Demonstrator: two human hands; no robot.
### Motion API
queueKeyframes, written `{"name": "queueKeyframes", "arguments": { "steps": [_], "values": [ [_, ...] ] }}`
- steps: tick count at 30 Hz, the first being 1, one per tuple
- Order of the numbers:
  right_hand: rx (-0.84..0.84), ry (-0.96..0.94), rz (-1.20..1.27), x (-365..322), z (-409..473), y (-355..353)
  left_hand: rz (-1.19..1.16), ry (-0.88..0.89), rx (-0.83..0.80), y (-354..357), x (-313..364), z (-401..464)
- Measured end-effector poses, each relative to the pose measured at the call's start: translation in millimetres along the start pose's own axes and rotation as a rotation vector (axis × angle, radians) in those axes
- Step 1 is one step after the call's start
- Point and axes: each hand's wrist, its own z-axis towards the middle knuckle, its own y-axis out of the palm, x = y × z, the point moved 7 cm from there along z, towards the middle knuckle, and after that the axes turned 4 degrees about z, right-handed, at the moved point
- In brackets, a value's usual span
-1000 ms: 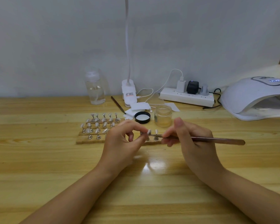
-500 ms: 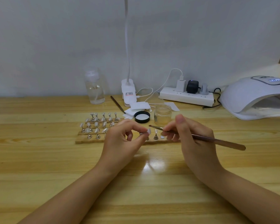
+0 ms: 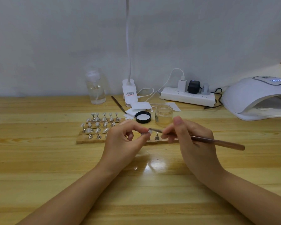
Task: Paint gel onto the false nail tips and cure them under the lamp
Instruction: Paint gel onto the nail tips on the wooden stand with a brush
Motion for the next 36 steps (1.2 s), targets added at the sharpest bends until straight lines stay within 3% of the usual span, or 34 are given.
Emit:
{"name": "queueKeyframes", "arguments": {
  "steps": [5,11,15,25,36],
  "values": [
    [-0.02,0.053,0.038,1.1,-0.3,1.7,0.008,0.0,-0.004,0.4,1.3,-0.4],
    [0.083,0.019,0.018,-3.8,4.6,-11.1,0.002,-0.018,-0.013,0.3,0.1,-0.5],
    [0.001,0.073,-0.025,2.2,4.4,-4.7,-0.007,-0.036,0.006,-0.8,-1.8,0.2],
    [-0.138,-0.002,-0.102,-1.8,1.0,9.2,-0.018,-0.026,0.0,0.2,-2.5,0.9],
    [-0.074,0.069,0.025,4.7,-0.2,3.7,-0.005,0.001,0.018,-0.6,-1.0,1.2]
  ]
}}
